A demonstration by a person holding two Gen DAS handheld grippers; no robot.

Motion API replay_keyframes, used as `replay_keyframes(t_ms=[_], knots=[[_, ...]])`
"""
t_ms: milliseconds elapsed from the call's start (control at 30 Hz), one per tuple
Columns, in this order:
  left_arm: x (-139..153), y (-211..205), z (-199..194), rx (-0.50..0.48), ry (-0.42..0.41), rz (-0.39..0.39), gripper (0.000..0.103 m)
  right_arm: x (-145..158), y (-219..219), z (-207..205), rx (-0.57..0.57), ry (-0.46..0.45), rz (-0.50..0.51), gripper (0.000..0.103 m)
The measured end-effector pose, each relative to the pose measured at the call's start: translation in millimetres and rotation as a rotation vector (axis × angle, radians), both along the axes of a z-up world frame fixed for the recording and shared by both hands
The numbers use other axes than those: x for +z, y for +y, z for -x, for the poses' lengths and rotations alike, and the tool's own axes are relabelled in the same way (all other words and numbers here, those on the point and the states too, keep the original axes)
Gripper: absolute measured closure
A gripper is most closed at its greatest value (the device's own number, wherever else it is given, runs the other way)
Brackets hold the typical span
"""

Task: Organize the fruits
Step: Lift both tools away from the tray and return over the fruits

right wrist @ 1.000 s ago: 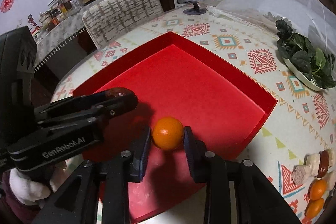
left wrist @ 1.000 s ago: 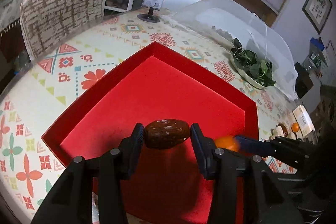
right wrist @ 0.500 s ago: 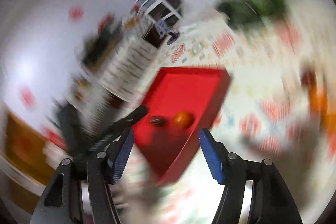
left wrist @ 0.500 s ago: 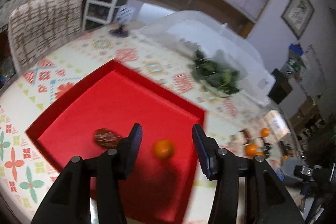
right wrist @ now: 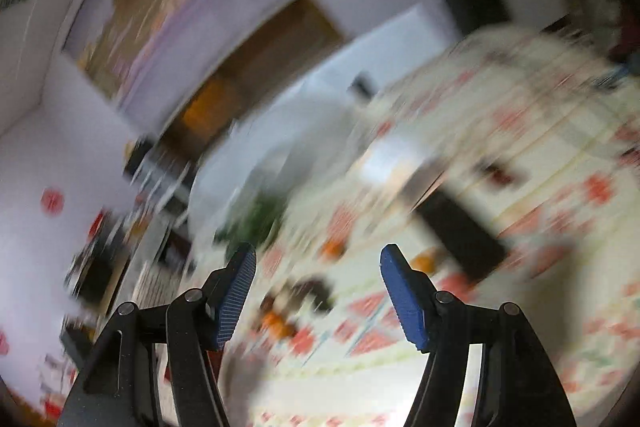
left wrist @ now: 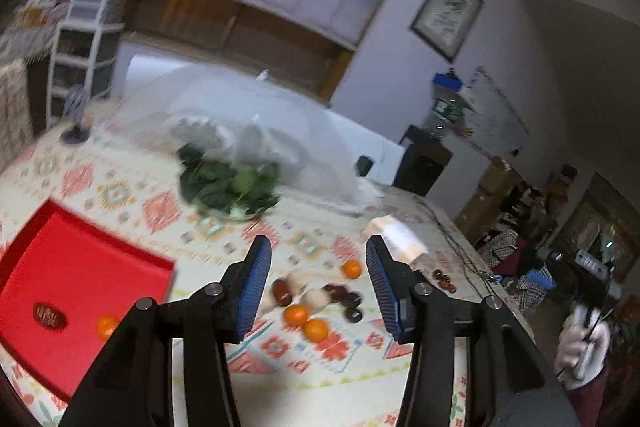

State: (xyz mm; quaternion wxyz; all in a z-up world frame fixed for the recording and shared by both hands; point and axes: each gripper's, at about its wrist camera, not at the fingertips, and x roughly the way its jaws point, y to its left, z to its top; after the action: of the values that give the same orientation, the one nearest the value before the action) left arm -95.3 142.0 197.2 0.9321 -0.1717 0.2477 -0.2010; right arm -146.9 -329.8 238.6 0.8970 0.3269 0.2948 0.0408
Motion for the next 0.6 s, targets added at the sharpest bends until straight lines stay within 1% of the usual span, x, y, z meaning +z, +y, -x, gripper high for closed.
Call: replay_keyframes(t_ms=[67, 100, 167, 200, 267, 333, 400, 433, 467, 500, 533, 567, 600], knots=[[16, -14, 6, -0.003, -0.052, -0.024, 0.055, 31, -27, 23, -0.072, -0.052, 0.008, 0.033], [23, -18, 9, -0.014, -0.069, -0.026, 0.055, 44, -34, 33, -0.095, -0.078, 0.008, 0.033], [43, -29, 19, -0.045, -0.107, -0.022, 0.055, 76, -50, 56, -0.140, -0.133, 0.035, 0.033], [56, -32, 25, -0.063, -0.128, -0.014, 0.055, 98, -56, 66, -0.165, -0.156, 0.060, 0.033], [77, -35, 33, -0.091, -0.144, 0.004, 0.055, 137, -67, 83, -0.186, -0.196, 0.096, 0.033], [107, -32, 45, -0.103, -0.166, 0.007, 0.055, 168, -63, 94, -0.203, -0.207, 0.147, 0.033], [135, -27, 59, -0.089, -0.204, -0.020, 0.054, 212, -57, 105, -0.205, -0.223, 0.204, 0.033], [153, -24, 68, -0.071, -0.231, -0.047, 0.054, 236, -54, 112, -0.205, -0.239, 0.229, 0.033], [173, -19, 77, -0.052, -0.257, -0.080, 0.050, 253, -53, 120, -0.211, -0.253, 0.247, 0.032], [190, -17, 83, -0.039, -0.271, -0.099, 0.048, 276, -50, 127, -0.222, -0.266, 0.276, 0.030], [204, -12, 87, -0.028, -0.279, -0.111, 0.047, 302, -46, 132, -0.227, -0.273, 0.311, 0.029], [223, -5, 92, -0.012, -0.286, -0.123, 0.046, 317, -45, 134, -0.227, -0.277, 0.324, 0.029], [238, 1, 96, 0.006, -0.291, -0.134, 0.042, 340, -40, 137, -0.228, -0.277, 0.343, 0.028]])
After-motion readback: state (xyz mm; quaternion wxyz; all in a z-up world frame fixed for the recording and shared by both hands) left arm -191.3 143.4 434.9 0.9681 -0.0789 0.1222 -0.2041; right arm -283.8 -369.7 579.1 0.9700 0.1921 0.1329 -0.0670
